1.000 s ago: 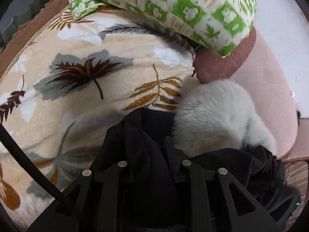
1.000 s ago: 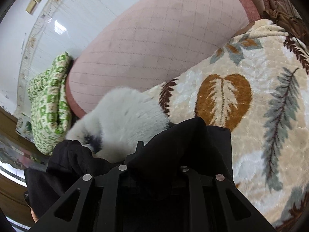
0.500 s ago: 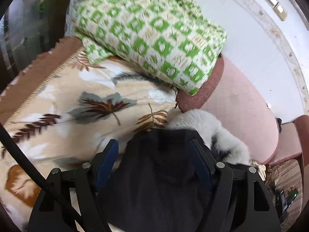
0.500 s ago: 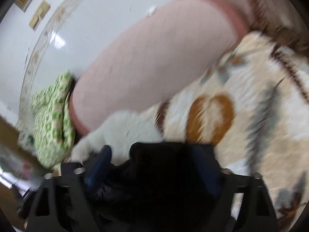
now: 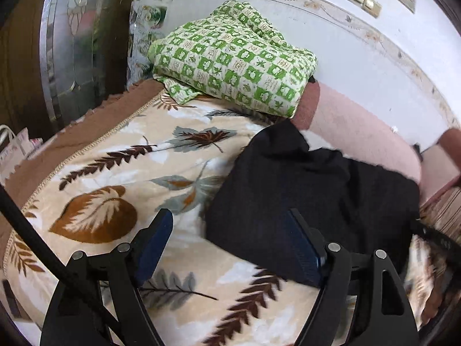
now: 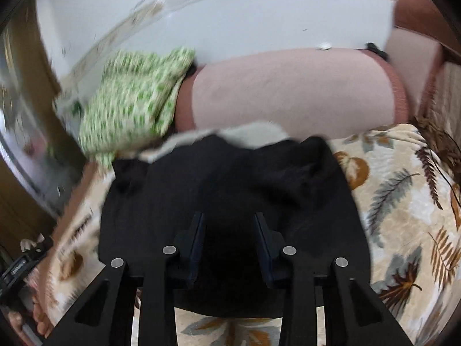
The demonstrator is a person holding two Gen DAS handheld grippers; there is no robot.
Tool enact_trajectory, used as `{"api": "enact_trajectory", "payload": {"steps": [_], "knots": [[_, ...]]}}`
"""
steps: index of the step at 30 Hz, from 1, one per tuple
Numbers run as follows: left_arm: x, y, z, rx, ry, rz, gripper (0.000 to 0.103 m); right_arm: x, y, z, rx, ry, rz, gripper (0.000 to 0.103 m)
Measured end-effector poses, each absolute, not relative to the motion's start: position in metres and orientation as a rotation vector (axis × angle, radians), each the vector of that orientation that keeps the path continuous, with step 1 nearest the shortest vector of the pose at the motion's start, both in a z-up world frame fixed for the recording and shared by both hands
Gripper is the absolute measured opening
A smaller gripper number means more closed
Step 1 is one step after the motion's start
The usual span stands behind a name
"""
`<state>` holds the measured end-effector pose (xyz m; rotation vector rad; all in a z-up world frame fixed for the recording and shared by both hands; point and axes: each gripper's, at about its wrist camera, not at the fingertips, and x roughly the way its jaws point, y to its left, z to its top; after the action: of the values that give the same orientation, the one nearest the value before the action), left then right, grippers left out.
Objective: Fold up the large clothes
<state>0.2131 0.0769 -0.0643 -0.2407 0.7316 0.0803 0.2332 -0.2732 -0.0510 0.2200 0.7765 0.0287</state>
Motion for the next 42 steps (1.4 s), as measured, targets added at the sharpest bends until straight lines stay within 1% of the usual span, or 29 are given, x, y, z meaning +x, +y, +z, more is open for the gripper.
{"api": "enact_trajectory", "payload": {"steps": [3, 7, 9, 11, 13, 16, 19, 21, 24, 27, 29, 32, 35, 39, 42], "knots": [[0.215, 0.082, -0.072, -0.224, 0.746, 0.067, 0.079, 0.27, -0.253, -0.073, 0.142, 0.805, -0.037, 0.036], [0.215, 0.1, -0.081, -0.241, 0.745, 0.09, 0.079, 0.338, -0.241, -0.107, 0.05, 0.859, -0.151, 0.037], [0.222, 0.11, -0.087, -0.256, 0.777, 0.094, 0.079, 0.372, -0.241, -0.131, 0.033, 0.862, -0.226, 0.043], [0.226, 0.121, -0.09, -0.29, 0.796, 0.104, 0.079, 0.392, -0.237, -0.151, 0.012, 0.866, -0.268, 0.051], [0.227, 0.131, -0.092, -0.327, 0.804, 0.118, 0.079, 0.405, -0.237, -0.167, -0.008, 0.854, -0.31, 0.053], [0.228, 0.137, -0.093, -0.343, 0.804, 0.136, 0.079, 0.41, -0.237, -0.171, -0.041, 0.845, -0.331, 0.054], [0.227, 0.136, -0.092, -0.3, 0.793, 0.168, 0.079, 0.404, -0.23, -0.16, -0.086, 0.85, -0.337, 0.054], [0.226, 0.137, -0.093, -0.279, 0.79, 0.185, 0.079, 0.392, -0.22, -0.135, -0.128, 0.842, -0.354, 0.055], [0.226, 0.143, -0.093, -0.302, 0.793, 0.195, 0.079, 0.368, -0.204, -0.089, -0.082, 0.734, -0.298, 0.055], [0.226, 0.15, -0.091, -0.337, 0.786, 0.213, 0.079, 0.359, -0.174, -0.063, -0.067, 0.707, -0.169, 0.055], [0.225, 0.153, -0.091, -0.347, 0.778, 0.227, 0.079, 0.362, -0.143, -0.058, -0.052, 0.735, -0.036, 0.054], [0.225, 0.154, -0.091, -0.343, 0.781, 0.217, 0.079, 0.382, -0.099, -0.074, -0.089, 0.771, 0.051, 0.049], [0.226, 0.156, -0.094, -0.336, 0.783, 0.228, 0.079, 0.414, -0.066, -0.114, -0.142, 0.84, 0.03, 0.049], [0.231, 0.156, -0.1, -0.343, 0.808, 0.224, 0.079, 0.454, -0.061, -0.154, -0.103, 0.91, -0.024, 0.049], [0.234, 0.153, -0.103, -0.347, 0.82, 0.214, 0.079, 0.457, -0.065, -0.159, -0.09, 0.906, -0.014, 0.05]]}}
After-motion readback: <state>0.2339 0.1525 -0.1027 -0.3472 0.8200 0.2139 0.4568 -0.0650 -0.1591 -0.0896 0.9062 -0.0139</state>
